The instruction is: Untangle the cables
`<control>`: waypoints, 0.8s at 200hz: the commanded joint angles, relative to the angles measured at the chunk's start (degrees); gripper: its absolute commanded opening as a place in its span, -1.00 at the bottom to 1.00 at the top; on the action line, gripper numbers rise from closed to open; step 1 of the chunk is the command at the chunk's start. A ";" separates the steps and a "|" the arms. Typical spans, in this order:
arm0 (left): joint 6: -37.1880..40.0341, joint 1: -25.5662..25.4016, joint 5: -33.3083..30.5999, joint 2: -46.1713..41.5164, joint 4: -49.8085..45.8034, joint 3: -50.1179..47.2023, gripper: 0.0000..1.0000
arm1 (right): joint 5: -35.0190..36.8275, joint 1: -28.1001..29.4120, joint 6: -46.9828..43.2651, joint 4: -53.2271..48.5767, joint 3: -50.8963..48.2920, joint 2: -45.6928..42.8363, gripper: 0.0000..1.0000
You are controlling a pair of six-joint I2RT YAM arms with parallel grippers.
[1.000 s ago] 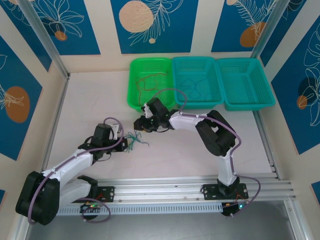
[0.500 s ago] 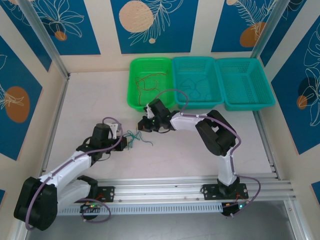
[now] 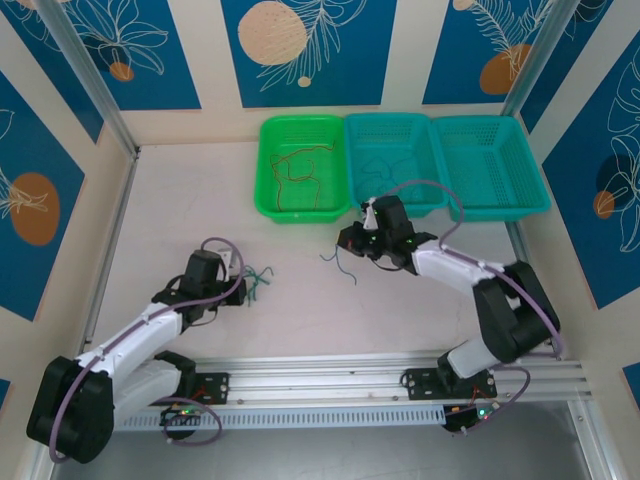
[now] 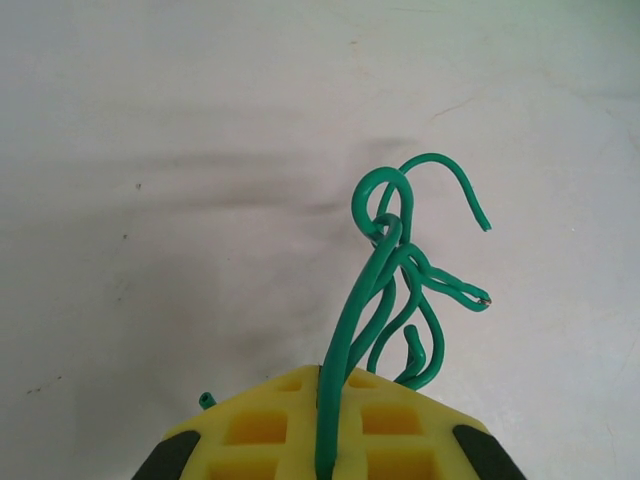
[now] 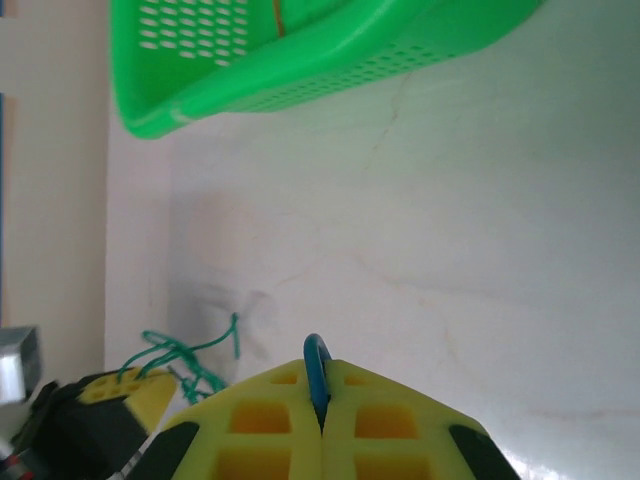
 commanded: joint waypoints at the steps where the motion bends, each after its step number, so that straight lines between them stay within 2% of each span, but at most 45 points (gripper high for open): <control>1: 1.56 -0.43 5.47 2.03 4.56 2.05 -0.99 | 2.57 -0.03 -2.10 -0.53 -0.58 -8.38 -1.00; 18: 1.05 -1.84 5.69 3.95 6.79 2.94 -0.68 | 4.73 -2.52 -1.39 0.30 0.46 -11.75 -1.00; 28: 0.57 -2.59 4.57 4.64 7.24 3.58 -0.39 | 4.65 -5.31 -0.27 2.10 1.39 -11.96 -1.00; 44: -0.02 -3.60 3.81 5.19 8.20 4.21 0.07 | 1.52 -11.18 2.96 5.98 3.47 -9.62 -1.00; 54: -0.02 -4.24 3.77 5.07 8.30 4.71 0.26 | -0.34 -14.74 4.82 9.58 4.64 -7.24 -1.00; 82: 0.12 -5.30 2.61 2.10 6.21 5.06 0.62 | -2.66 -21.04 8.88 20.47 9.50 2.89 -1.00; 101: -0.40 -5.30 1.02 -1.88 4.79 4.05 0.82 | -1.06 -22.87 8.79 19.80 16.35 11.24 -1.00; 120: -2.24 -5.31 -1.35 -6.32 2.12 3.32 0.91 | -0.80 -24.68 8.34 18.28 23.01 18.84 -0.95; 130: -3.73 -5.31 -3.09 -8.21 0.14 3.21 0.92 | -1.41 -25.30 7.53 16.36 26.57 22.19 -0.77; 144: -7.49 -5.30 -6.76 -10.06 -3.33 3.21 0.96 | -1.33 -25.45 5.38 9.60 32.10 25.33 -0.15; 160: -10.78 -5.22 -8.90 -10.55 -6.21 3.26 0.98 | -1.21 -25.08 2.39 5.03 34.58 25.19 0.01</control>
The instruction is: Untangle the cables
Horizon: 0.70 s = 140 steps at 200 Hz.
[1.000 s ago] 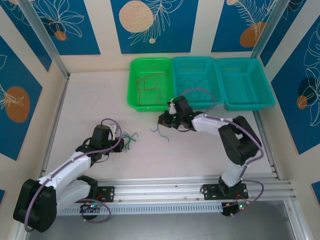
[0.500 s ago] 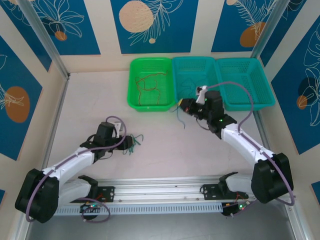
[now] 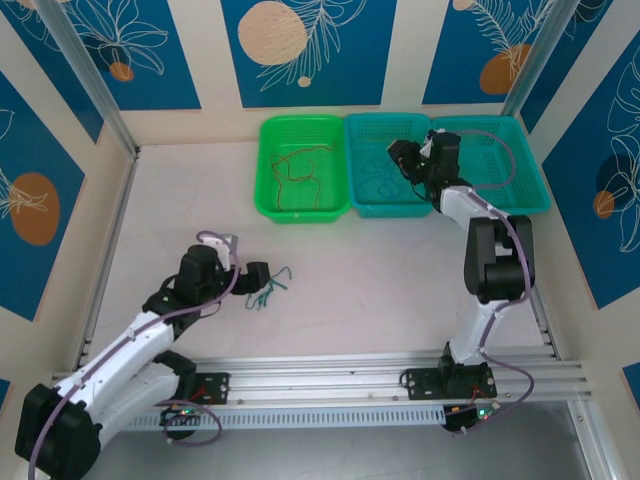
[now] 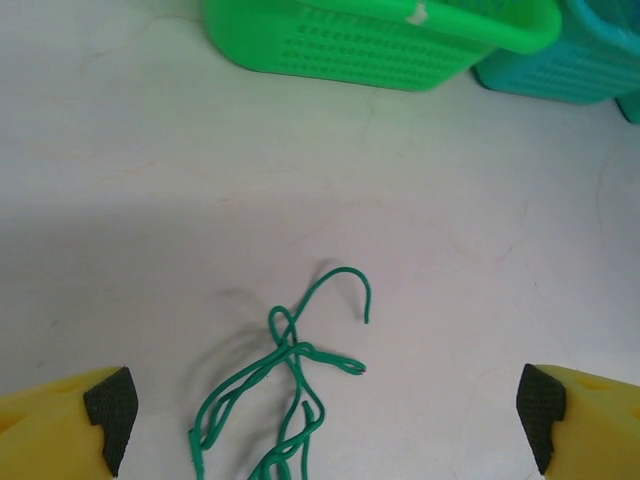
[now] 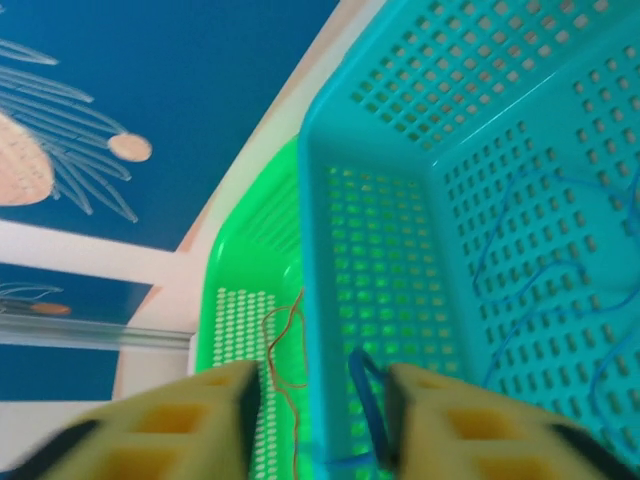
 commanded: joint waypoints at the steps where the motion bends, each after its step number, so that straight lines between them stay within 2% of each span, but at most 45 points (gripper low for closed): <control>1: -6.04 -0.35 -5.75 -0.86 -7.21 -0.35 0.98 | -0.51 0.00 -4.35 -7.04 4.36 -0.48 0.02; 12: -6.99 -0.35 -4.75 0.05 -7.42 -0.42 0.97 | 0.90 0.61 -6.13 -6.57 2.32 -2.81 0.12; 29: -7.92 -0.32 -1.92 2.63 -5.95 -0.72 0.91 | 1.34 2.45 -9.19 -6.17 -1.29 -6.78 0.15; 67: -10.97 -0.73 -0.12 9.09 -6.83 0.29 0.55 | 0.38 9.21 -15.32 -8.83 -10.08 -18.39 0.16; 104: -13.35 -3.29 -3.98 11.74 -10.74 0.35 0.12 | 1.55 22.43 -24.72 -19.45 -14.61 -29.30 0.16; 118: -14.32 -4.57 -3.87 12.17 -9.94 -0.30 -0.01 | 1.80 28.01 -26.48 -22.10 -15.25 -29.87 0.16; 140: -14.46 -6.59 -4.09 14.42 -8.67 -0.78 -0.06 | 1.51 35.68 -27.89 -25.58 -14.41 -26.84 0.16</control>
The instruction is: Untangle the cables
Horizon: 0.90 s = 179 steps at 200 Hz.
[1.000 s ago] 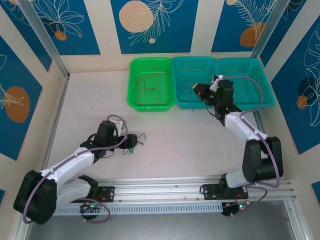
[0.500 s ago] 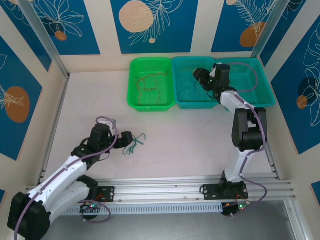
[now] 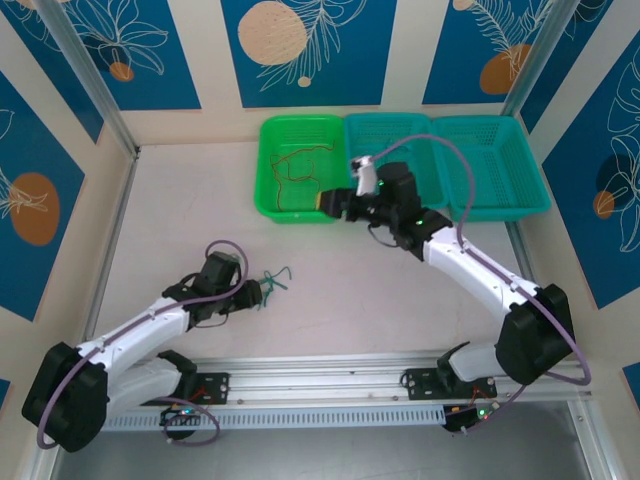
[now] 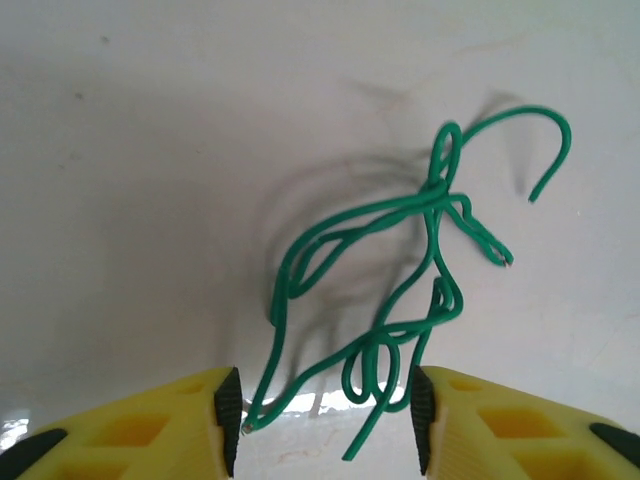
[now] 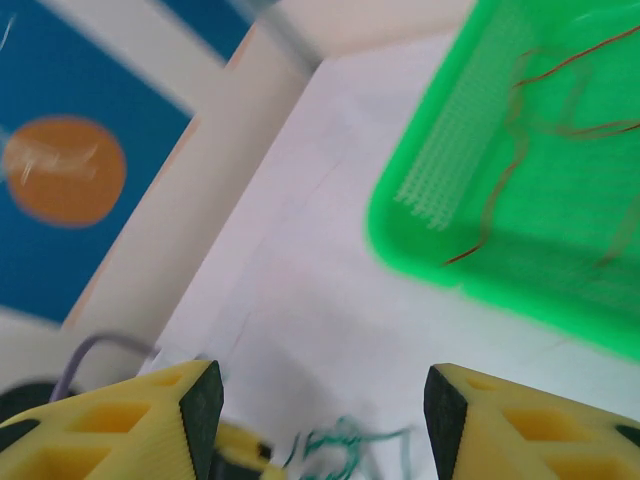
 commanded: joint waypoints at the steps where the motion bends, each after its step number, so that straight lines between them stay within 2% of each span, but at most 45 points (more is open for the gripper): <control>1: -1.39 -2.04 -1.39 2.15 -0.21 -0.73 -0.06 | 0.40 6.15 -5.50 -8.36 -0.56 3.26 0.16; 31: -1.03 -2.66 -3.30 5.74 0.61 -1.52 -0.22 | 2.96 11.81 -7.55 -10.81 1.30 11.04 0.17; 80: 0.23 -2.75 -4.02 7.35 2.29 -1.95 -0.38 | 0.23 14.15 -12.35 -12.00 5.67 23.72 0.22; 114: 0.60 -2.79 -4.35 7.62 2.91 -1.87 -0.47 | 1.32 14.95 -13.69 -11.66 10.16 31.34 0.23; 132: 0.69 -2.77 -4.66 7.71 2.88 -1.94 -0.49 | 4.85 15.43 -14.40 -10.11 11.45 34.16 0.22; 159: 0.69 -2.74 -5.27 7.71 3.02 -2.21 -0.51 | 15.19 17.10 -17.29 -9.06 12.93 37.28 0.17; 179: 0.65 -2.76 -5.78 7.67 3.14 -2.56 -0.56 | 16.39 17.42 -17.85 -8.22 13.47 38.83 0.05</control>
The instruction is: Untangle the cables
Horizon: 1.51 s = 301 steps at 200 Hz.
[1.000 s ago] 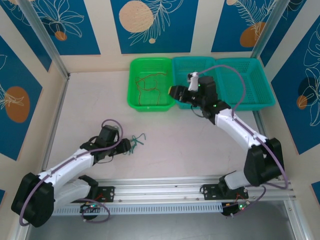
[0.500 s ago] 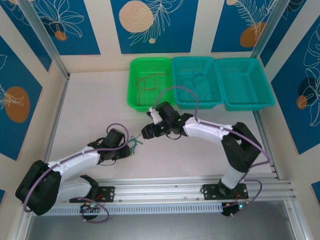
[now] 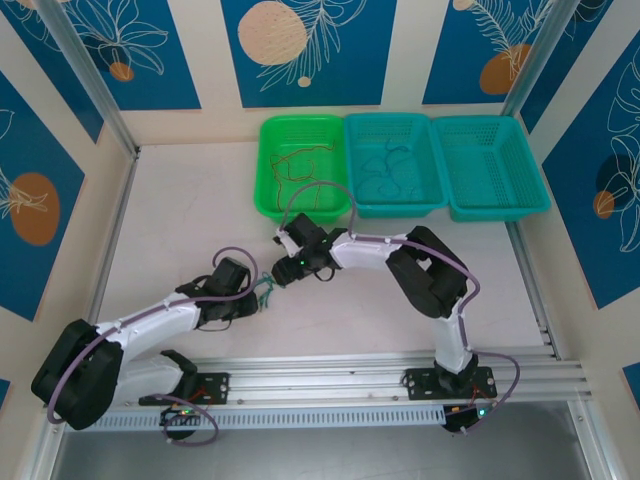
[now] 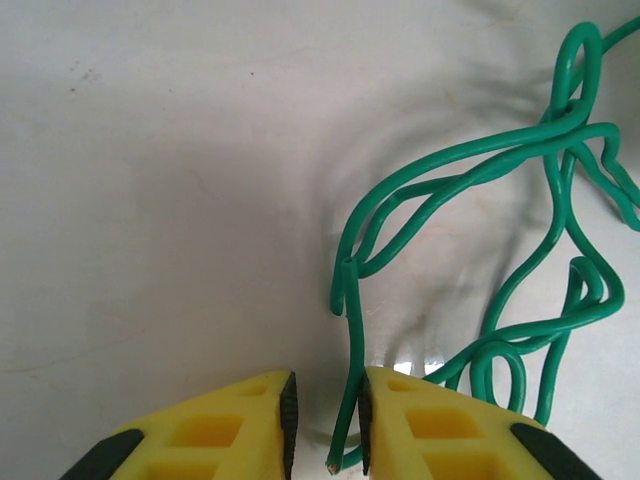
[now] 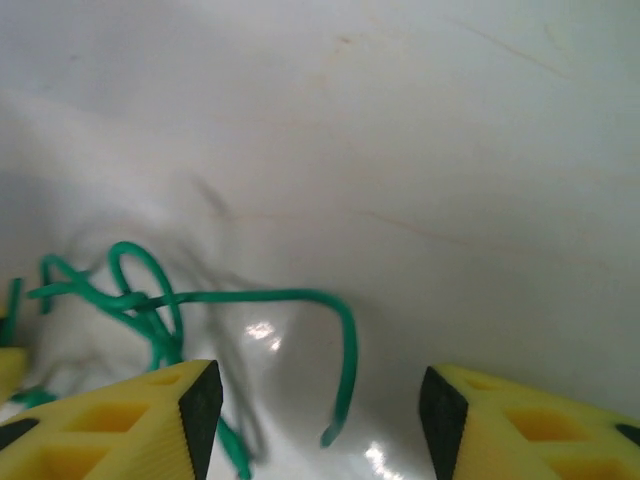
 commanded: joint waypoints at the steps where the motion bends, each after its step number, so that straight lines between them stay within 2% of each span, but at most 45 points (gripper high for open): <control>1: 0.86 -0.50 -1.83 1.04 2.36 -1.47 -0.56 | 5.68 0.97 -2.73 1.27 2.03 2.28 0.03; 13: 0.69 -0.51 -2.42 1.07 2.30 -1.72 -0.65 | 5.86 0.91 -2.17 0.87 2.47 2.99 -0.23; 32: -0.77 -0.52 -4.91 1.12 0.75 -1.83 -0.88 | 8.04 0.30 0.28 0.69 1.65 2.44 -0.85; 39: -1.42 -0.51 -6.21 1.08 -0.18 -1.90 -0.94 | 8.40 -0.43 1.80 1.08 0.68 1.75 -1.00; 60: -2.51 -0.52 -9.19 0.52 -2.72 -2.00 -1.00 | 7.17 -3.85 7.23 3.23 -4.26 -2.17 -1.00; 89: -3.21 -0.26 -11.58 -1.49 -4.92 -1.92 -1.00 | 2.59 -12.16 14.16 6.30 -13.93 -9.57 -1.00; 117: -3.33 0.39 -13.54 -3.12 -6.46 -1.75 -1.00 | -0.67 -18.80 16.33 7.37 -22.33 -16.86 -1.00; 142: -2.16 1.13 -13.79 -4.09 -6.46 -1.48 -1.00 | 0.28 -22.28 17.80 5.70 -27.77 -23.12 -1.00; 158: 1.28 1.38 -10.32 -4.84 -2.89 -1.85 -1.00 | 2.03 -23.30 18.73 4.32 -30.56 -26.16 -1.00; 163: 2.86 1.40 -8.16 -5.19 -0.63 -2.19 -1.00 | 2.15 -23.23 18.29 3.77 -30.98 -26.88 -0.88; 175: 6.15 1.36 -2.42 -6.44 5.17 -3.04 -1.00 | 2.18 -22.79 17.64 0.98 -30.52 -28.67 -0.41; 182: 7.47 1.26 0.75 -7.26 8.32 -3.48 -1.00 | 1.80 -22.44 17.49 -0.63 -29.94 -30.05 -0.22; 207: 10.93 1.16 7.43 -10.33 15.80 -3.87 -1.00 | -3.30 -22.12 18.86 -2.45 -27.11 -36.29 0.07; 222: 12.78 0.92 9.84 -11.16 17.87 -3.32 -1.00 | -5.82 -20.46 18.69 -1.20 -24.91 -39.09 0.14; 236: 13.59 0.57 12.32 -11.06 19.79 -2.51 -1.00 | -11.99 -17.99 17.55 2.29 -23.07 -39.33 0.14; 251: 13.51 0.12 15.43 -10.21 22.72 -1.82 -1.00 | -20.60 -15.09 17.54 5.57 -20.58 -37.08 0.15; 267: 13.14 -0.88 16.13 -8.86 23.94 -0.84 -1.00 | -26.16 -12.30 18.93 7.29 -17.71 -33.80 0.16; 279: 13.18 -1.28 15.03 -8.02 23.19 0.00 -1.00 | -27.61 -10.47 19.98 8.72 -16.50 -31.83 0.18; 301: 12.98 -1.81 14.37 -7.58 22.92 0.70 -1.00 | -25.75 -8.40 20.34 9.41 -16.23 -29.10 0.20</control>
